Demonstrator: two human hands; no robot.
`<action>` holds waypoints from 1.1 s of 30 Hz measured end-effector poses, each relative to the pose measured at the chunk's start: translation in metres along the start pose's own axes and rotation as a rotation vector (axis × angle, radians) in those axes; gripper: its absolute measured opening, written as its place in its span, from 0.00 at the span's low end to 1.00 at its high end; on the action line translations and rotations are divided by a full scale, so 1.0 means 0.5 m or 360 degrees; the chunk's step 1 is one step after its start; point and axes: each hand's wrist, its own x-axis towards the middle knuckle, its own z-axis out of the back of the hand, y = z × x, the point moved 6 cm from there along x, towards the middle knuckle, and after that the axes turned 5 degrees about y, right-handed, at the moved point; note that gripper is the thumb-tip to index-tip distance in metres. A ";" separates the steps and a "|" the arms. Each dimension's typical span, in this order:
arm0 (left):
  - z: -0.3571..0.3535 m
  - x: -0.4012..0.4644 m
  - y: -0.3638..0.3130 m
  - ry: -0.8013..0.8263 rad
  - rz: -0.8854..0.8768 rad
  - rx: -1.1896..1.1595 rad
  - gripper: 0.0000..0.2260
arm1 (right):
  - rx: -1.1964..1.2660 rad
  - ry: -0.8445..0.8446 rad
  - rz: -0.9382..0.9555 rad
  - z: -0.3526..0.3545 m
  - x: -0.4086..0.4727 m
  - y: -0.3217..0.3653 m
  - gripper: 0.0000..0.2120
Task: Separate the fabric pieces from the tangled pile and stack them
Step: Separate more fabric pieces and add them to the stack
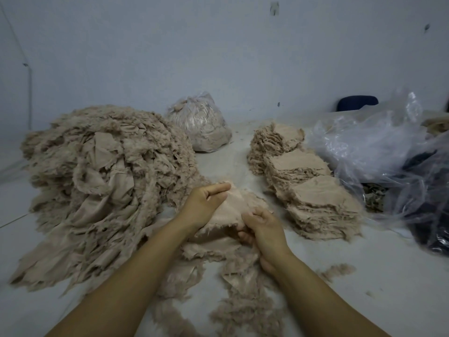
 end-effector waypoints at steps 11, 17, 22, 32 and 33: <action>-0.041 -0.026 0.056 0.0325 0.0603 -0.0653 0.18 | -0.0297 -0.0019 0.0310 0.002 0.003 0.024 0.06; -0.059 -0.023 0.043 0.0387 0.0550 -0.0708 0.11 | -0.0252 -0.0085 0.0363 0.010 0.001 0.031 0.12; -0.043 -0.018 0.029 0.0183 0.0348 -0.0398 0.04 | -0.0047 -0.0071 0.0338 0.013 0.005 0.028 0.09; -0.065 -0.022 0.035 -0.0179 0.0446 -0.0601 0.06 | -0.0074 -0.0100 0.0227 0.001 -0.005 0.018 0.09; -0.046 -0.020 0.043 -0.0351 0.0519 -0.0645 0.06 | -0.0039 -0.0137 0.0264 0.007 -0.006 0.023 0.11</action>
